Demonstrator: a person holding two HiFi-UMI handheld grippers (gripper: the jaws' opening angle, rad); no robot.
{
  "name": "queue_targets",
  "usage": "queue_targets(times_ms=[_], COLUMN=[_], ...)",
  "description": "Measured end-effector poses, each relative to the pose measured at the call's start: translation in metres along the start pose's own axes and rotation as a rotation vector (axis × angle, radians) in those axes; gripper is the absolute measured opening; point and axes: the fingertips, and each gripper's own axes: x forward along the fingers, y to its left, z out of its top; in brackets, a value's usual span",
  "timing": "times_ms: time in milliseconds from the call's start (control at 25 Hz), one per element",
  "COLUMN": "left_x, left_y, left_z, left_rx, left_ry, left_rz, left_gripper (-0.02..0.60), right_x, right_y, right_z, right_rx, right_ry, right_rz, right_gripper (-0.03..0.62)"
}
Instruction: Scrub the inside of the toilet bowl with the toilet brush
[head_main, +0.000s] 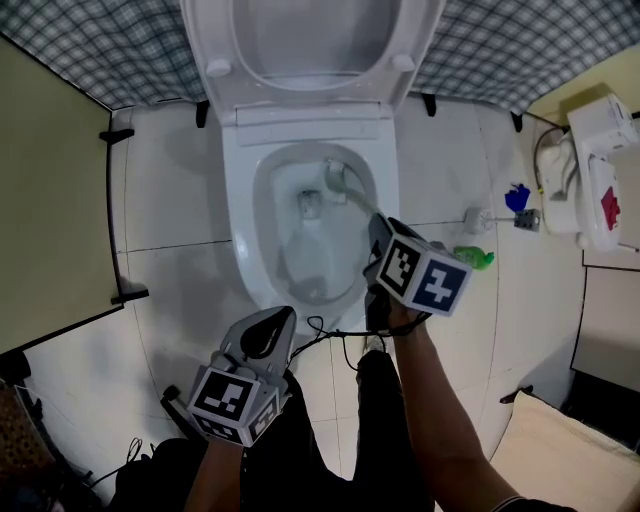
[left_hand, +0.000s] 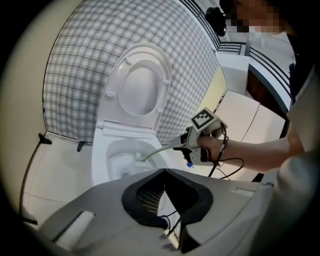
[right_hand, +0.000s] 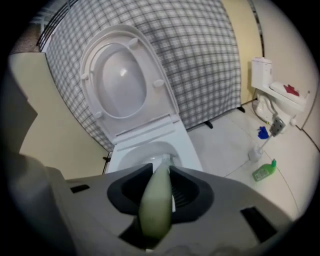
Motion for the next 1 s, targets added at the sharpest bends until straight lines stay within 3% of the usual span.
queue_targets(times_ms=[120, 600, 1000], left_x=[0.0, -0.005, -0.001], left_y=[0.0, 0.009, 0.007], left_z=[0.003, -0.003, 0.001], left_rx=[0.002, -0.013, -0.005], left_ry=[-0.005, 0.001, -0.002], left_rz=[-0.001, 0.018, 0.008], left_gripper=[0.0, 0.0, 0.0], right_x=[-0.004, 0.018, -0.02], right_y=[-0.007, 0.094, 0.088], right_z=[-0.006, -0.04, -0.106], right_rx=[0.029, -0.226, -0.122], right_ry=[-0.03, 0.052, 0.146], right_rz=[-0.012, 0.214, 0.283], right_gripper=[0.124, 0.124, 0.124])
